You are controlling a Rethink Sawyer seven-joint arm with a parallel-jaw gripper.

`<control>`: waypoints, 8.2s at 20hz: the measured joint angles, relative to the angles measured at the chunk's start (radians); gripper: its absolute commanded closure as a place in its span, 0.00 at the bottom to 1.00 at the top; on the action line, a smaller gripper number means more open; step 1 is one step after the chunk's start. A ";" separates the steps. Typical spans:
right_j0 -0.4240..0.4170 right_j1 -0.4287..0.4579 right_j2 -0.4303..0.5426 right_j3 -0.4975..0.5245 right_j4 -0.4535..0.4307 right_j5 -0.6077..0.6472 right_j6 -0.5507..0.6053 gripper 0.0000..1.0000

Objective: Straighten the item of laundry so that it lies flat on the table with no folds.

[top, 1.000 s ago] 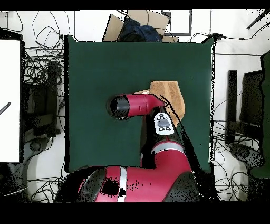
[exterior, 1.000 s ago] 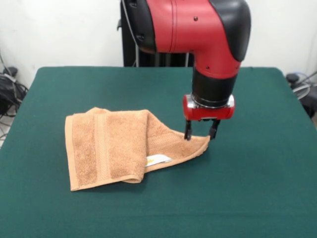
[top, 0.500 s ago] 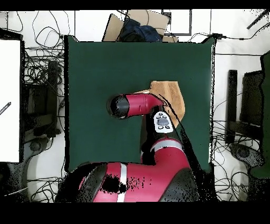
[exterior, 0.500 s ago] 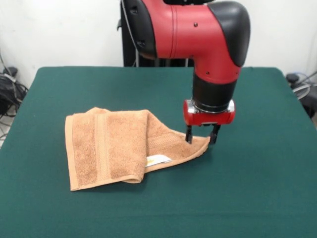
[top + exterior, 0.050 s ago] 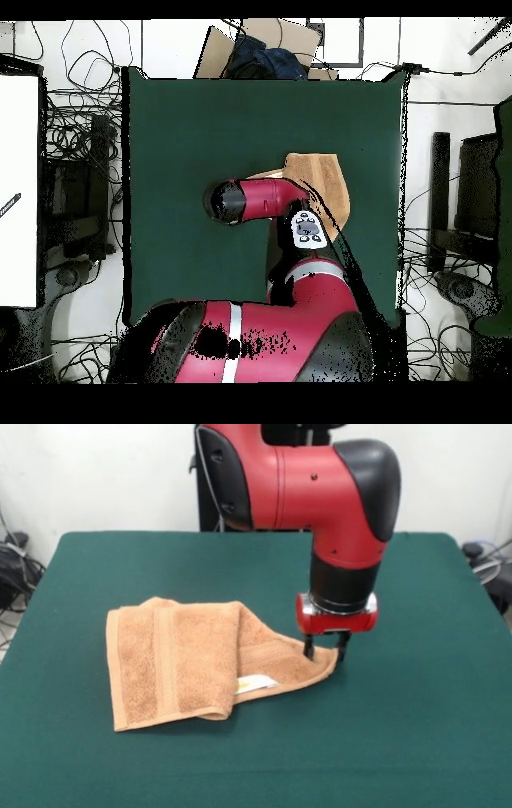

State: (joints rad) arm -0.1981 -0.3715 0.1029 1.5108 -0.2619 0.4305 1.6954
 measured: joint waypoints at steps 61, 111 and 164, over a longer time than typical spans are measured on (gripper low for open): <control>0.358 -0.757 -0.223 0.504 0.413 0.231 0.153 1.00; 0.237 -0.479 -0.171 0.416 0.333 -0.197 0.153 0.00; 0.027 -0.394 -0.095 0.396 0.254 -0.124 0.153 0.00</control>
State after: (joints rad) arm -0.1711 -0.7651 0.0082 1.9065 -0.0077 0.3061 1.8482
